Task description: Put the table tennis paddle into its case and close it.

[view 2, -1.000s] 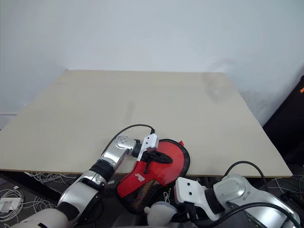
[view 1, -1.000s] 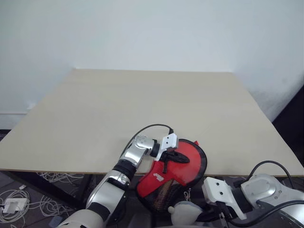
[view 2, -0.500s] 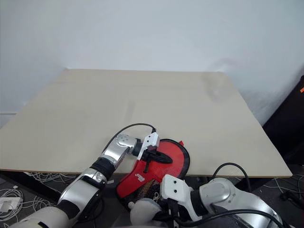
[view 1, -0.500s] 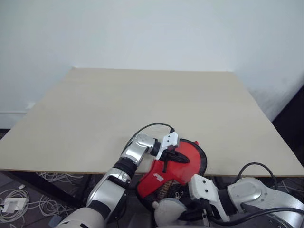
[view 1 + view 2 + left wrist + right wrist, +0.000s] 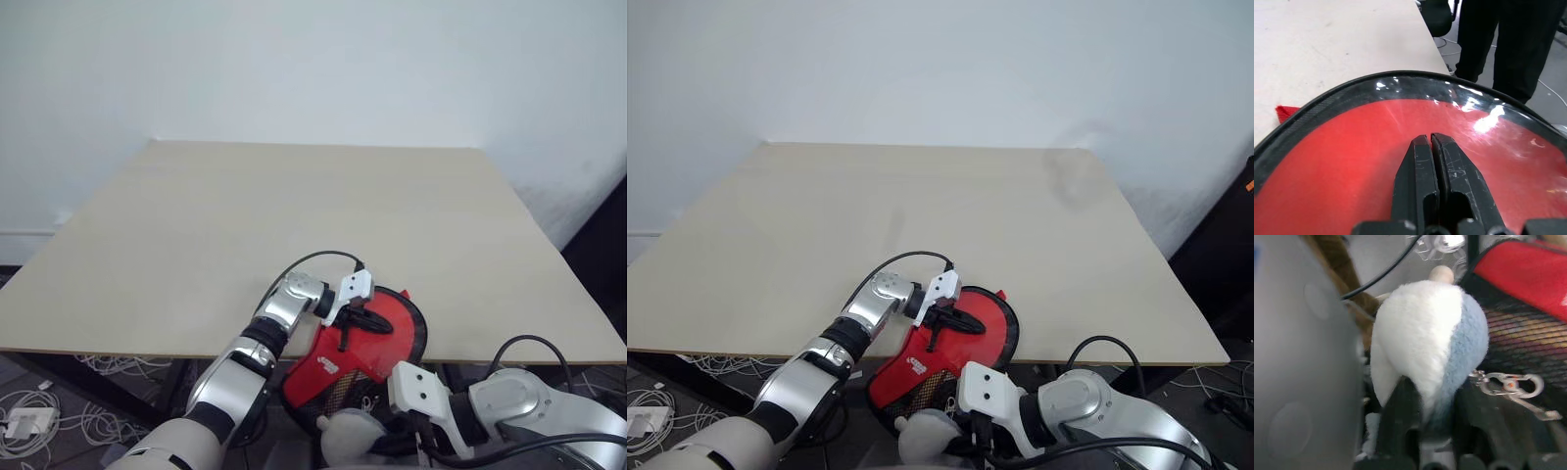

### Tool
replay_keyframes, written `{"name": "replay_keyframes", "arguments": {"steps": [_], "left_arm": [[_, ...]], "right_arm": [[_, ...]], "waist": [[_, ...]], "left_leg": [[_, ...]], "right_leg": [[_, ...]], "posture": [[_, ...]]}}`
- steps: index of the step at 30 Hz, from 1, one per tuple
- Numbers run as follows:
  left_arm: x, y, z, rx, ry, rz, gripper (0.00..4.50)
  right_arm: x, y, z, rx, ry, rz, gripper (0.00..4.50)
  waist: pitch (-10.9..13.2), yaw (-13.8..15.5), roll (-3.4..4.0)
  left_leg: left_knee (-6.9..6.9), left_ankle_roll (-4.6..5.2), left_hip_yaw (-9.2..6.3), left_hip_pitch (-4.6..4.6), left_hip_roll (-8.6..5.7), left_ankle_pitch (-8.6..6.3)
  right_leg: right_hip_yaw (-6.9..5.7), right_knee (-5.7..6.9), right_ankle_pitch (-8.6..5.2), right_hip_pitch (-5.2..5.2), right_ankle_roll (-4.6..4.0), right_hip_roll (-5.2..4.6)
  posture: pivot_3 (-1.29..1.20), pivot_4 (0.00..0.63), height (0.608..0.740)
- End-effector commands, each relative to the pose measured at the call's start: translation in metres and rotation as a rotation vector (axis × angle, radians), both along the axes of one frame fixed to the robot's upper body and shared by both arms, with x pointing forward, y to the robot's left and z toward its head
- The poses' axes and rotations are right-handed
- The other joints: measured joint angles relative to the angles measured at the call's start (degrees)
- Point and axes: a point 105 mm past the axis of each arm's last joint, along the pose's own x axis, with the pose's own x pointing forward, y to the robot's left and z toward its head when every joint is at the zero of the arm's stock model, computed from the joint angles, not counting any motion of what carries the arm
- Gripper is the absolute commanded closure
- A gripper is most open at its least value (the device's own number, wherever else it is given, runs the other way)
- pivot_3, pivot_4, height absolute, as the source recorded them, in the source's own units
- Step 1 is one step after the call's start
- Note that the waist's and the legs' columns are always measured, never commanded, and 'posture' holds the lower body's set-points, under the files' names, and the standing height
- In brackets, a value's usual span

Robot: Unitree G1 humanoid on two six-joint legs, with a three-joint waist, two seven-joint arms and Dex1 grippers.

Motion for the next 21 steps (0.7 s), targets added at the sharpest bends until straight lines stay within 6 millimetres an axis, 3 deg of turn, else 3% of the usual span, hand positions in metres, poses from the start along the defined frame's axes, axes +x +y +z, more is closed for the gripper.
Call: {"name": "replay_keyframes", "arguments": {"steps": [1,4,8,12,14,16,19,21], "left_arm": [[-0.003,0.002,-0.017,0.043,0.033,0.044,4.50],[0.002,0.003,-0.015,0.031,0.025,0.073,4.50],[0.012,0.009,-0.009,0.000,0.012,0.136,4.50],[0.023,0.017,0.001,-0.044,0.003,0.204,4.50],[0.031,0.025,0.006,-0.063,-0.007,0.261,4.50],[0.036,0.034,0.013,-0.085,0.008,0.304,4.50],[0.038,0.043,0.021,-0.113,0.018,0.346,4.50],[0.039,0.051,0.027,-0.127,0.023,0.380,4.14]], "right_arm": [[0.010,-0.013,0.019,0.023,-0.034,0.014,2.42],[0.018,-0.023,0.027,0.017,-0.054,0.011,1.33],[0.046,-0.034,0.046,0.062,-0.111,-0.067,0.05],[0.081,-0.039,0.055,0.091,-0.175,-0.194,0.05],[0.114,-0.043,0.053,0.084,-0.227,-0.335,0.05],[0.141,-0.048,0.045,0.057,-0.261,-0.453,0.05],[0.164,-0.052,0.033,0.035,-0.276,-0.560,0.05],[0.177,-0.054,0.026,0.028,-0.285,-0.626,0.00]], "waist": [[0.02,0.00,-0.02],[0.04,0.01,-0.06],[0.11,-0.04,-0.14],[0.25,-0.09,-0.25],[0.33,-0.37,-0.34],[0.39,-0.57,-0.37],[0.39,-0.44,-0.33],[0.39,-0.41,-0.32]], "left_leg": [[0.01,0.00,-0.01,0.00,-0.01,0.00],[0.00,0.01,-0.01,0.01,-0.03,0.00],[-0.02,0.00,0.00,0.01,0.03,0.00],[-0.05,-0.01,0.03,-0.01,0.17,-0.01],[-0.11,-0.03,0.03,-0.08,0.19,-0.02],[-0.12,-0.13,0.04,-0.12,0.23,-0.07],[-0.13,0.08,0.03,-0.46,0.23,0.05],[-0.10,0.10,0.04,-0.95,0.21,0.07]], "right_leg": [[-0.03,0.00,0.00,0.00,0.00,-0.05],[-0.32,0.00,0.00,-0.02,0.01,-0.33],[-0.88,-0.02,0.01,-0.05,0.01,-0.60],[-1.29,-0.01,0.01,-0.09,-0.01,-0.64],[-1.34,0.03,0.06,-0.22,-0.06,-0.64],[-1.37,0.07,0.13,-0.33,-0.15,-0.57],[-1.37,0.07,0.13,-0.58,-0.18,-0.50],[-1.35,0.10,0.31,-0.89,-0.41,-0.49]], "posture": [[0.00,0.000,0.740],[0.00,0.000,0.740],[0.00,0.000,0.740],[0.00,0.000,0.740],[0.00,0.000,0.740],[0.00,0.000,0.740],[0.00,0.000,0.740],[0.00,0.000,0.740]]}}
